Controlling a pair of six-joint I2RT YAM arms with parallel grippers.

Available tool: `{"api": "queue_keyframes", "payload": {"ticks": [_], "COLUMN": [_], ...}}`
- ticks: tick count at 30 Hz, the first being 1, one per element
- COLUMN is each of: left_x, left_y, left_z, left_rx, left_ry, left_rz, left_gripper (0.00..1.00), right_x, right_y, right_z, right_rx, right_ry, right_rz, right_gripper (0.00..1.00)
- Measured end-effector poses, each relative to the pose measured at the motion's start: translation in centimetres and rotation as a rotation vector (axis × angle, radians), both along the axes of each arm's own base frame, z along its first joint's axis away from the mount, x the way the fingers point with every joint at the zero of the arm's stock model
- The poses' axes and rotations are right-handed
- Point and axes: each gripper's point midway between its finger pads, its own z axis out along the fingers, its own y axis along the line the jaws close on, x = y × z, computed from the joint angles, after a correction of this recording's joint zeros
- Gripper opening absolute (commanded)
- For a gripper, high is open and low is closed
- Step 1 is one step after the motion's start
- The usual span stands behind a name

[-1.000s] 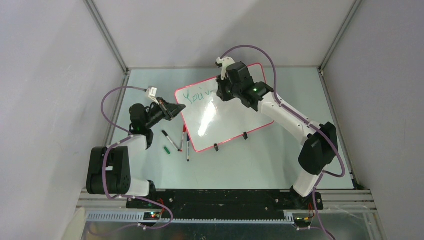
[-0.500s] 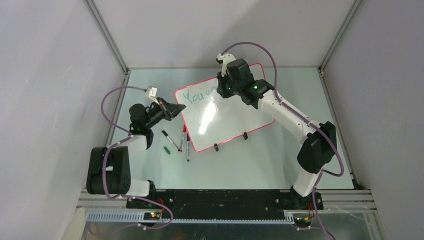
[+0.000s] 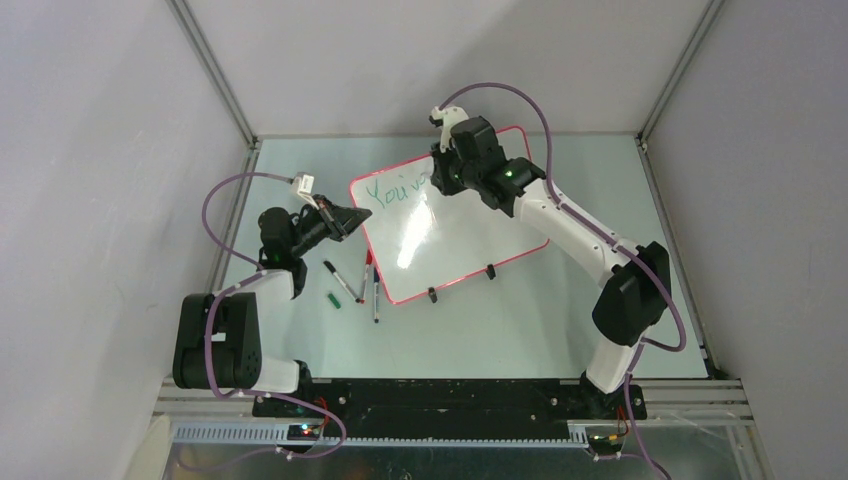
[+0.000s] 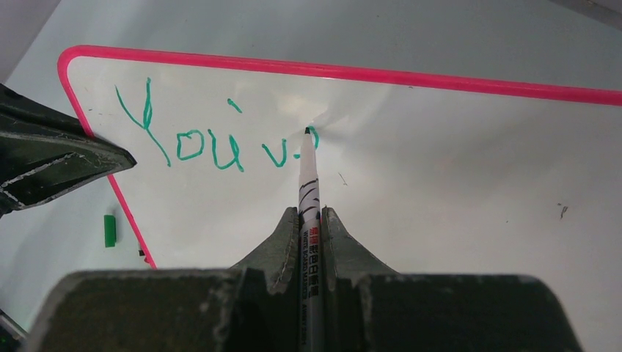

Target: Write a sentence on the whiteboard

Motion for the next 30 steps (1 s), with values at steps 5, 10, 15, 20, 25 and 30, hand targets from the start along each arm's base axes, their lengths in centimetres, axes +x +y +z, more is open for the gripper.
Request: {"api": "queue_keyframes", "payload": {"ticks": [5, 10, 15, 20, 25, 30], "left_x": [0.0, 0.0, 0.0, 0.0, 0.0, 0.0], "left_y": [0.0, 0.0, 0.0, 0.0, 0.0, 0.0], "left_z": [0.0, 0.0, 0.0, 0.0, 0.0, 0.0], "left_rx": [0.000, 0.000, 0.000, 0.000, 0.000, 0.000], "left_ry": [0.000, 0.000, 0.002, 0.003, 0.003, 0.003], "left_rz": [0.000, 0.000, 0.002, 0.002, 0.002, 0.002], "left_gripper": [0.00, 0.00, 0.00, 0.00, 0.00, 0.00], "right_x": [-0.3, -0.6, -1.1, -1.3, -1.7, -2.0], "right_y": [0.2, 0.3, 0.5, 0.4, 0.0, -0.5], "right_z": [-0.2, -0.6, -1.2, -1.5, -2.0, -2.3], "right_rx": [-0.005, -0.009, -0.017, -0.025, -0.039, -0.052], "right_ry": [0.006, 0.018, 0.034, 0.040, 0.052, 0.061], "right_rz": [0.006, 0.017, 0.034, 0.040, 0.039, 0.032], "right_gripper": [0.00, 0.00, 0.00, 0.00, 0.00, 0.00]}}
